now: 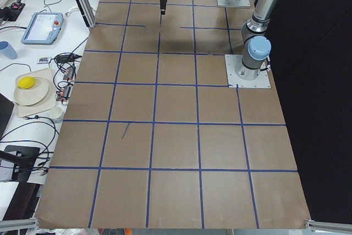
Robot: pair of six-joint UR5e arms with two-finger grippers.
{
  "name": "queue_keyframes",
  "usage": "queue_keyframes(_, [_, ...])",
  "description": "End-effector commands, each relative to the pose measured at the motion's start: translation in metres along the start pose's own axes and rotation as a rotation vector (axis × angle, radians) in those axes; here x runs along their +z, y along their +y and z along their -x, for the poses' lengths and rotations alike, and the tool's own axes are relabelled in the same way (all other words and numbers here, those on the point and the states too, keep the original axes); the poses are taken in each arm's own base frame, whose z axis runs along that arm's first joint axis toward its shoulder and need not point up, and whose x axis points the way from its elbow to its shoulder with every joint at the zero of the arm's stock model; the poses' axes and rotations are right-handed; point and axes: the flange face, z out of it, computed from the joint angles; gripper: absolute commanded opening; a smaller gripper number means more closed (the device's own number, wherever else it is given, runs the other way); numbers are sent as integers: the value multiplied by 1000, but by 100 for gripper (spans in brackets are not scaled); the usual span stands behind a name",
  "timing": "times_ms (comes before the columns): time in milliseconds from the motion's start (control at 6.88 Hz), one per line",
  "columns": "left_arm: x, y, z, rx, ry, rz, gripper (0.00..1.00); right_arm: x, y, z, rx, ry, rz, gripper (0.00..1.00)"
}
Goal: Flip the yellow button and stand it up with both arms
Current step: 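Open the left gripper and withdraw it while the right gripper carries the button away, then lower the right gripper and stand the yellow button upright on the table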
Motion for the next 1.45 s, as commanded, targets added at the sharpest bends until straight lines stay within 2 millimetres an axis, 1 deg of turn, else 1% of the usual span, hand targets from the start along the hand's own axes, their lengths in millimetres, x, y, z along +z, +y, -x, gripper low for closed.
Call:
queue_keyframes(0, [1,-7,-8,-28,67,6,100,35,-41,2,14,61,-60,11])
queue_keyframes(145, [-11,5,-7,-11,57,25,100,44,-60,-14,146,149,-101,11])
queue_keyframes(291, [-22,9,4,47,57,24,100,51,-80,-37,225,236,-127,11])
queue_keyframes(436, [-27,9,10,43,55,24,100,61,-97,-46,254,244,-135,11])
queue_keyframes(581, [-32,11,12,41,56,15,100,65,-109,-56,268,314,-178,11])
queue_keyframes(726, [-31,12,11,44,54,16,100,70,-118,-60,279,351,-235,11])
queue_keyframes(872, [-27,9,11,43,54,21,100,84,-126,-68,334,381,-303,11])
queue_keyframes(1017, [-24,7,10,43,54,24,100,106,-131,-76,361,402,-367,11])
queue_keyframes(1162, [-17,3,8,37,55,36,100,124,-130,-81,378,388,-436,11])
queue_keyframes(1308, [-18,2,8,37,57,33,100,141,-127,-90,395,375,-487,11])
